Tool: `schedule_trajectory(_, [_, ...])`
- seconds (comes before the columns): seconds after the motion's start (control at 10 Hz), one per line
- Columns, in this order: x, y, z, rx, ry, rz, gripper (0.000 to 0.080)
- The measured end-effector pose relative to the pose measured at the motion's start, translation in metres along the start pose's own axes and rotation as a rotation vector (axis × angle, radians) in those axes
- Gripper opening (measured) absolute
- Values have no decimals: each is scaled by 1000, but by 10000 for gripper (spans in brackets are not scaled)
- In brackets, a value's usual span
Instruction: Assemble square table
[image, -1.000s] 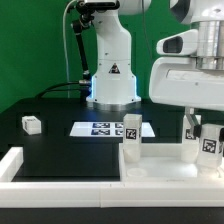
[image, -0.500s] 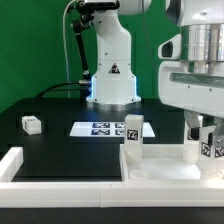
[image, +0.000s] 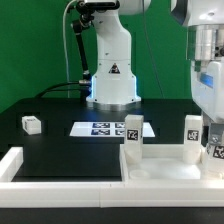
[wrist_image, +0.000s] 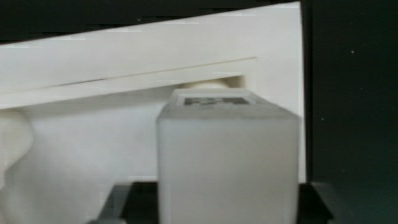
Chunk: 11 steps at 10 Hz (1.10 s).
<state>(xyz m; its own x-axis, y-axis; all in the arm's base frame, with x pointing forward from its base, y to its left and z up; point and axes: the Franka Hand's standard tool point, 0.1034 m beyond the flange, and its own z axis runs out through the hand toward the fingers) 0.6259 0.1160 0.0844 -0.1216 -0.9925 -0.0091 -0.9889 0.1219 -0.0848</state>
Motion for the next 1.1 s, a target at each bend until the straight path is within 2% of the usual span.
schedule_trajectory(0.1, [0, 0, 0, -1, 1, -19, 497])
schedule_trajectory(0.2, [0, 0, 0, -2, 5, -79, 497])
schedule_trajectory(0.3, [-4, 1, -2, -23, 20, -236, 617])
schedule_trajectory(0.5, [-17, 7, -3, -33, 43, -471, 640])
schedule_trajectory(0.9, [-11, 4, -2, -39, 43, -747, 648])
schedule_trajectory(1.1, [-4, 1, 1, -53, 71, -1072, 648])
